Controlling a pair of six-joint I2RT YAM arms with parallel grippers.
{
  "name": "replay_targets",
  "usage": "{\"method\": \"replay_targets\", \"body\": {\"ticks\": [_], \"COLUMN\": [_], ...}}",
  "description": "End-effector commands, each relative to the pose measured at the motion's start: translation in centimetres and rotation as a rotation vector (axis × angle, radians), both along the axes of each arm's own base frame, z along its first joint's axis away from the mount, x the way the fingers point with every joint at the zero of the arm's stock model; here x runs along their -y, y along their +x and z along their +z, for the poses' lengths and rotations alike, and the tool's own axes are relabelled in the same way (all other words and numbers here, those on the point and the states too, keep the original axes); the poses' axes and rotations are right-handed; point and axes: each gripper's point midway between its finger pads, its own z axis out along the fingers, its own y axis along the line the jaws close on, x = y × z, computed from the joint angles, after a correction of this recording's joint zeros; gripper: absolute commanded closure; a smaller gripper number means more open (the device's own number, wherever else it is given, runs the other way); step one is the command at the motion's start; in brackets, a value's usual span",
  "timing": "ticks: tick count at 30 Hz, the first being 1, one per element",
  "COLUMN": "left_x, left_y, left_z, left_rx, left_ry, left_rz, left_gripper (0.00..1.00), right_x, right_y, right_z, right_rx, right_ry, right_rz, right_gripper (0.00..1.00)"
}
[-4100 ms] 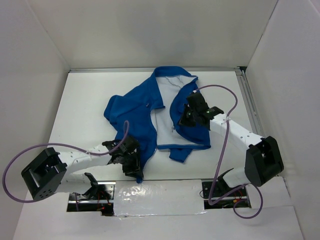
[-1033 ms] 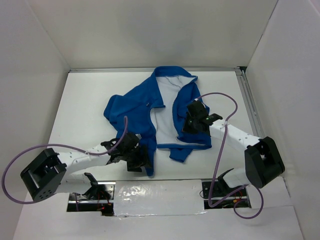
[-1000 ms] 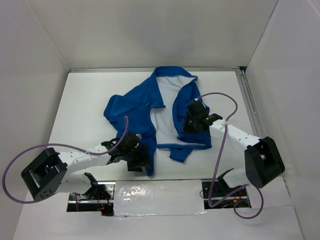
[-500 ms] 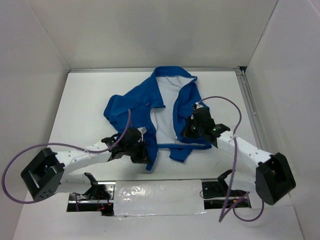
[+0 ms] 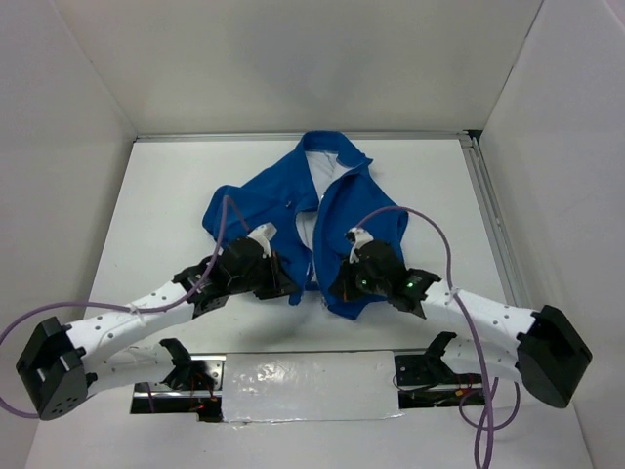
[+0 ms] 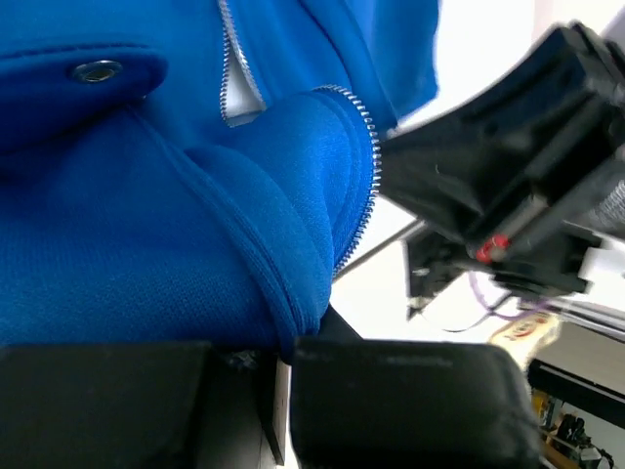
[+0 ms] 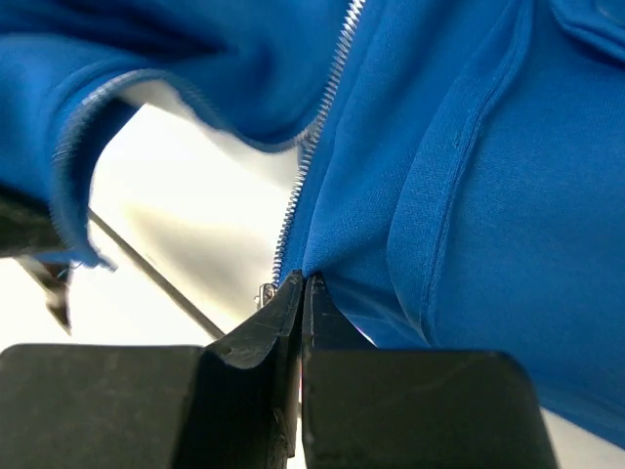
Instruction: Zip up the jacket
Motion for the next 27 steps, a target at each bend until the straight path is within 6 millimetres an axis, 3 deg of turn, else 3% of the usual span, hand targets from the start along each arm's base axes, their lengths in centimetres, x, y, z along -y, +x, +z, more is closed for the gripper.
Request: {"method": "replay_targets", "body": {"ticks": [1, 3, 6, 8, 9, 16, 20, 23, 27], "left_x": [-0.3, 0.0, 0.2, 0.5, 0.6, 0.4, 0.4, 0.3, 0.2], "left_y": [-0.4, -1.3, -2.6, -3.0, -2.9, -2.8, -2.9, -2.9, -3.0], "left_z": [-4.3, -6.7, -8.6, -8.9, -8.9, -9.1, -9.6, -10.0, -9.8], "left_rx": [-0.089, -0.148, -0.22, -0.215, -0.205, -0.186, -0.197, -0.207, -0.207], "left_ry": [0.06, 0.064, 0.07, 0.06, 0.062, 0.084, 0.1, 0.113, 0.113], "left_rz": [0.021, -0.008, -0.035, -0.047, -0.051, -0.038, -0.038, -0.034, -0.031], "left_gripper": [1.0, 1.0, 1.0, 1.0, 1.0, 1.0, 1.0, 1.0, 1.0], "right_x": [-0.9, -1.7, -2.4, -3.2, -3.2, -4.4, -4.7, -4.7, -4.4], "right_y": [-1.5, -1.5, -0.7, -0.2, -0.4, -1.9, -3.0, -3.1, -1.6], "right_z": [-2.7, -3.5, -4.3, -3.9, -4.7, -4.9, -5.4, -6.2, -6.8], "right_rx": [-0.059, -0.082, -0.095, -0.088, -0.112, -0.172, -0.214, -0.24, -0.234], "right_ry": [-0.057, -0.079, -0.104, -0.108, -0.138, -0.1, -0.079, -0.102, -0.179], "right_rz": [0.028, 0.036, 0.023, 0.044, 0.055, 0.14, 0.177, 0.163, 0.041], "right_gripper": [1.0, 1.0, 1.0, 0.98, 0.96, 0.58, 0.46, 0.44, 0.44]}}
